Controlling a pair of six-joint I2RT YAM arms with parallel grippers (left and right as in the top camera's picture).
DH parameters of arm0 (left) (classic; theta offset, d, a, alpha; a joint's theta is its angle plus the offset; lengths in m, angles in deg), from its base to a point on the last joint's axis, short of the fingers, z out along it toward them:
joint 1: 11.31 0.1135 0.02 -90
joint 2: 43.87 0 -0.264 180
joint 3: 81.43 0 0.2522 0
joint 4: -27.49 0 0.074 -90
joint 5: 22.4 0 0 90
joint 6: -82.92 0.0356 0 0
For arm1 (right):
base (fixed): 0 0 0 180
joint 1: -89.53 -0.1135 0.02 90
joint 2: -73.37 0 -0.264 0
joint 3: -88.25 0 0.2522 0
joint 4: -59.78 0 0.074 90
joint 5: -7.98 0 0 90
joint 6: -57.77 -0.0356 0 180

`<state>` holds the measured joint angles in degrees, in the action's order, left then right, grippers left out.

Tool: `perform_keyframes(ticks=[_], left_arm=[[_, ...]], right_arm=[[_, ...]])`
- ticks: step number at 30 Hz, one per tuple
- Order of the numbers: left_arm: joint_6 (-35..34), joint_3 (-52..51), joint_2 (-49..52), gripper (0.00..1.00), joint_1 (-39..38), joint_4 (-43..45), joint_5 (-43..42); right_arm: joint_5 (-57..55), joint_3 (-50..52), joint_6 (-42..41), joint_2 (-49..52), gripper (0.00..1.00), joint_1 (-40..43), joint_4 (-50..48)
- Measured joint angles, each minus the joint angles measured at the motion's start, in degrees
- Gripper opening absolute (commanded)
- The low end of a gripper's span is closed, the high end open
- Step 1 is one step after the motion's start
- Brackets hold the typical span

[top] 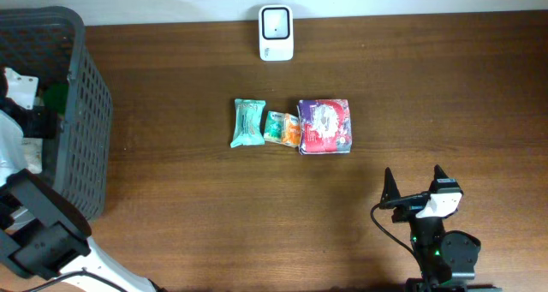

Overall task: Scan the item barcode
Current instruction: 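Reach the left gripper into the basket and grasp the white Pantene tube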

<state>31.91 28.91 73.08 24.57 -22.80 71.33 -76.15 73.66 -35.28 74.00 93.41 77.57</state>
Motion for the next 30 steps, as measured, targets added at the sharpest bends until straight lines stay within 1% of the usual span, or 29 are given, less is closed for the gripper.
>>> perform_keyframes(ticks=[4,6,8,12,13,14,15,17,21,23,24,27,30], left_arm=[[-0.4,0.0,1.6,0.84,0.3,0.3,-0.8],[-0.6,0.0,3.9,0.84,0.9,-0.3,-0.7],[-2.4,0.0,7.2,0.85,1.5,0.5,0.8],[-3.7,0.0,7.7,0.84,2.5,0.6,-0.2],[-3.9,0.0,7.8,0.78,2.8,0.6,-1.2],[-4.1,0.0,7.9,0.69,3.1,0.6,-2.1],[-4.1,0.0,7.9,0.58,3.2,0.6,-2.7],[-4.4,0.0,8.1,0.52,3.5,0.4,-3.8],[-4.7,0.1,8.1,0.26,3.5,-1.7,-4.9],[-4.9,0.8,8.0,0.03,3.5,-3.1,-4.9],[-4.9,0.9,7.9,0.0,3.5,-3.8,-5.0],[-5.2,2.3,7.3,0.0,3.5,-7.4,-5.0],[-8.5,3.5,7.3,0.0,3.5,-10.8,-5.1]], right_arm=[[0.0,0.0,0.0,0.0,0.99,0.0,0.0],[0.0,0.0,0.0,0.0,0.99,0.0,0.0],[0.0,0.0,0.0,0.0,0.99,0.0,0.0],[0.0,0.0,0.0,0.0,0.99,0.0,0.0],[0.0,0.0,0.0,0.0,0.99,0.0,0.0],[0.0,0.0,0.0,0.0,0.99,0.0,0.0],[0.0,0.0,0.0,0.0,0.99,0.0,0.0],[0.0,0.0,0.0,0.0,0.99,0.0,0.0],[0.0,0.0,0.0,0.0,0.99,0.0,0.0],[0.0,0.0,0.0,0.0,0.99,0.0,0.0],[0.0,0.0,0.0,0.0,0.98,0.0,0.0],[0.0,0.0,0.0,0.0,0.99,0.0,0.0],[0.0,0.0,0.0,0.0,0.99,0.0,0.0]])
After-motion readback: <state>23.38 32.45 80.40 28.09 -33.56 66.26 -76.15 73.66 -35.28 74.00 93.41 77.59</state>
